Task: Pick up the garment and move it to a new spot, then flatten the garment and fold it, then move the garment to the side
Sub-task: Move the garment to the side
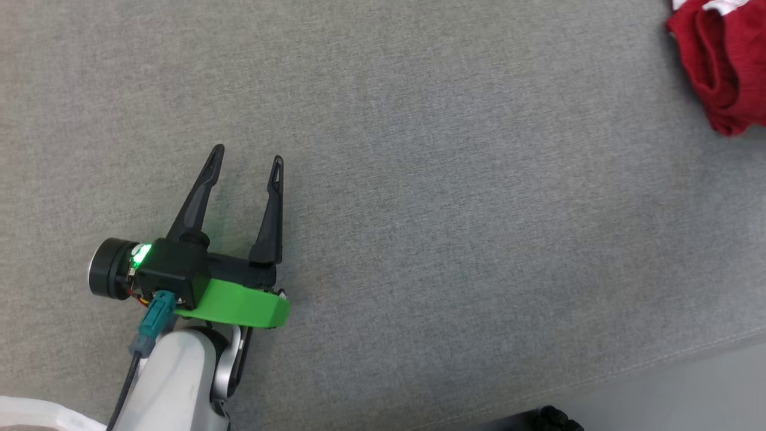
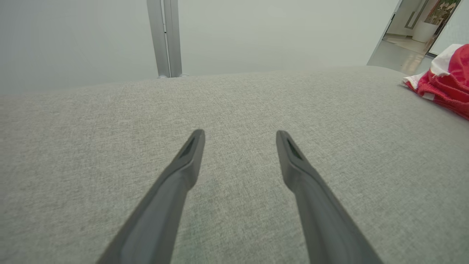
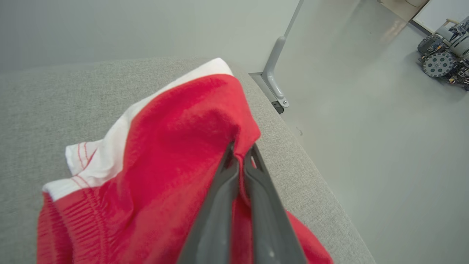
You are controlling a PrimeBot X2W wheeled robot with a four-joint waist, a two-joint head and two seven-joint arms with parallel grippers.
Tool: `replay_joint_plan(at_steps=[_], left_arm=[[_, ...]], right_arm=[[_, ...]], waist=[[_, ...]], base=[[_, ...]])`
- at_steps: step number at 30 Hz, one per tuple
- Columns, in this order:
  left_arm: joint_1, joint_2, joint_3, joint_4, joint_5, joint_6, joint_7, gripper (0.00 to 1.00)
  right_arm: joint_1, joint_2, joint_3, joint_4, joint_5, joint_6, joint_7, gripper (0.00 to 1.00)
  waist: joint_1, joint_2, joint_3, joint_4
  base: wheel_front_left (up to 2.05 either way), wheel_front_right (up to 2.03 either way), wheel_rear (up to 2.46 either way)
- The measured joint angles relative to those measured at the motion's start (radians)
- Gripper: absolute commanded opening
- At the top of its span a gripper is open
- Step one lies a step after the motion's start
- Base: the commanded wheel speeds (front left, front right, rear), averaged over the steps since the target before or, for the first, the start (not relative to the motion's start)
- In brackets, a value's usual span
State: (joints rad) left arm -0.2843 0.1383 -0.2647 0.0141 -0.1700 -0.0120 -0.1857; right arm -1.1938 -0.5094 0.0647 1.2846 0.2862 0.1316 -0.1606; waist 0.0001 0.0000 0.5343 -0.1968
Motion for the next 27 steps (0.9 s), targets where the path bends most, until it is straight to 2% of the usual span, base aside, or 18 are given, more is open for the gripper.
replay_joint_plan(at_steps=[4, 5, 6, 12, 17, 22, 27], left_arm=[[-0.002, 0.005, -0.004, -0.019, 0.002, 0.003, 0.009, 1.0], [-0.002, 0.005, -0.006, -0.022, 0.003, 0.004, 0.009, 1.0], [-0.002, 0.005, -0.007, -0.023, 0.004, 0.005, 0.01, 1.0], [0.0, 0.004, -0.021, -0.021, 0.004, 0.009, 0.015, 1.0], [0.004, 0.0, -0.024, 0.003, -0.006, 0.012, 0.004, 1.0], [0.015, -0.01, -0.013, 0.045, -0.03, 0.018, -0.018, 1.0], [0.044, -0.016, 0.026, 0.12, -0.072, 0.032, -0.042, 1.0]], right_arm=[[-0.009, -0.03, -0.053, 0.002, -0.066, 0.0, -0.012, 0.0], [-0.01, -0.034, -0.072, 0.003, -0.083, 0.0, -0.017, 0.46], [-0.01, -0.033, -0.086, 0.003, -0.098, 0.0, -0.017, 0.99], [0.001, -0.011, -0.185, 0.003, -0.187, 0.0, -0.056, 1.0], [0.02, 0.035, -0.239, 0.004, -0.243, 0.0, -0.081, 1.0], [0.04, 0.109, -0.23, -0.015, -0.281, 0.0, -0.094, 1.0], [0.097, 0.219, -0.155, -0.084, -0.279, 0.0, -0.101, 1.0]], waist=[[0.0, 0.0, 0.027, 0.027], [0.0, 0.0, 0.032, 0.032], [0.0, 0.0, 0.036, 0.036], [0.0, 0.0, 0.036, 0.043], [0.0, 0.0, 0.003, 0.037], [0.0, 0.0, -0.049, 0.034], [0.0, 0.0, -0.141, 0.037]], base=[[0.0, 0.0, 0.0], [0.0, 0.0, 0.0], [0.0, 0.0, 0.0], [0.0, 0.0, 0.0], [0.0, 0.0, 0.0], [0.0, 0.0, 0.0], [0.0, 0.0, 0.0]])
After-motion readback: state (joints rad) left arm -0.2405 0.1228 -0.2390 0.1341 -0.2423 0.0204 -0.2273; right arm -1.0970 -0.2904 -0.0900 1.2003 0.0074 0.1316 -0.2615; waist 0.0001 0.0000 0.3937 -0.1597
